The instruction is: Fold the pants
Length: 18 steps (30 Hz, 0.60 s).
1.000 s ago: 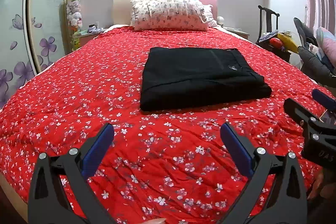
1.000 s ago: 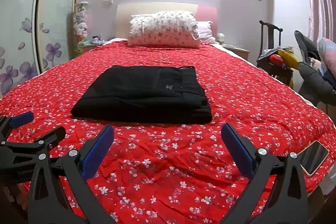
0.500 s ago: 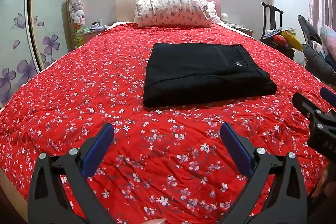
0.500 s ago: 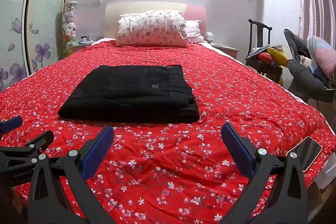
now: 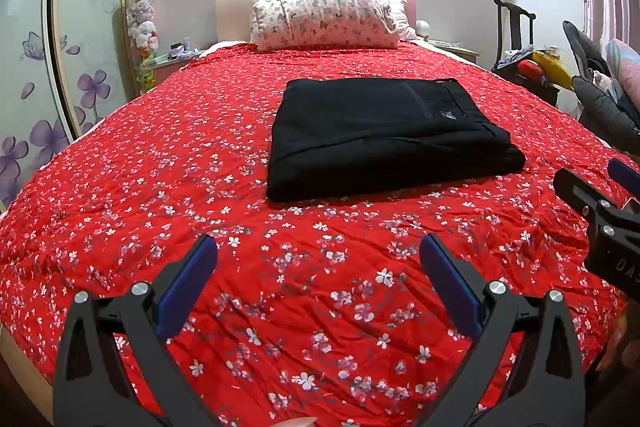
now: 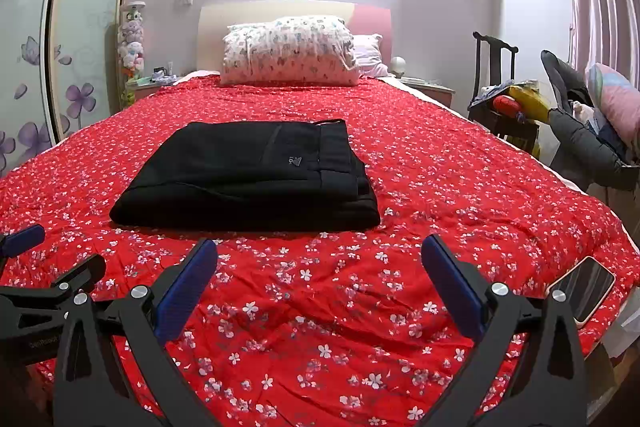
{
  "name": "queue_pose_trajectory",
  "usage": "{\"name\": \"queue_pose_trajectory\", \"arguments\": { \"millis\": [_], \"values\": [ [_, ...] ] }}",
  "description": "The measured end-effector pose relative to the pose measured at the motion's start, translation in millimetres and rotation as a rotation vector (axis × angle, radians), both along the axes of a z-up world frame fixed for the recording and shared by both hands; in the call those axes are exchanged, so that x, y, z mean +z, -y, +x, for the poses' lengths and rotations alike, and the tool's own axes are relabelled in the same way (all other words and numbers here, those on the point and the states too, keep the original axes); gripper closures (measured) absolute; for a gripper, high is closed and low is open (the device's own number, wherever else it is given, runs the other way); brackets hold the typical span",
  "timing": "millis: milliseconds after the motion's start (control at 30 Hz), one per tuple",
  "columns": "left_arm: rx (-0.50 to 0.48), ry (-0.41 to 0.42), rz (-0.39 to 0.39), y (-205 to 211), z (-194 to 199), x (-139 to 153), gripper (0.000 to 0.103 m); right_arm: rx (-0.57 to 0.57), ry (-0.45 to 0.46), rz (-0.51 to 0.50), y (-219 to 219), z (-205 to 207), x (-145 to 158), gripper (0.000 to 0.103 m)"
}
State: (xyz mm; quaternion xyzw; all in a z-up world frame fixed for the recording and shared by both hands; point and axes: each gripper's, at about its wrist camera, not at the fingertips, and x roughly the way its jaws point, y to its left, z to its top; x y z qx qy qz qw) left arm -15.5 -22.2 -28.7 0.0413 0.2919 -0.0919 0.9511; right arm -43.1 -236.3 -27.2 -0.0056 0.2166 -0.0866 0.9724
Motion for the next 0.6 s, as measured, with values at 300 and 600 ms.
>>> {"name": "queue_pose_trajectory", "arguments": {
  "millis": [300, 600],
  "values": [
    [-0.001, 0.0, 0.0, 0.1, 0.0, 0.0, 0.002, 0.001, -0.004, 0.001, 0.0, 0.2, -1.1, 0.001],
    [-0.001, 0.0, 0.0, 0.2, 0.0, 0.2, 0.002, 0.001, -0.004, 0.002, 0.0, 0.1, -1.1, 0.001]
  ]
}}
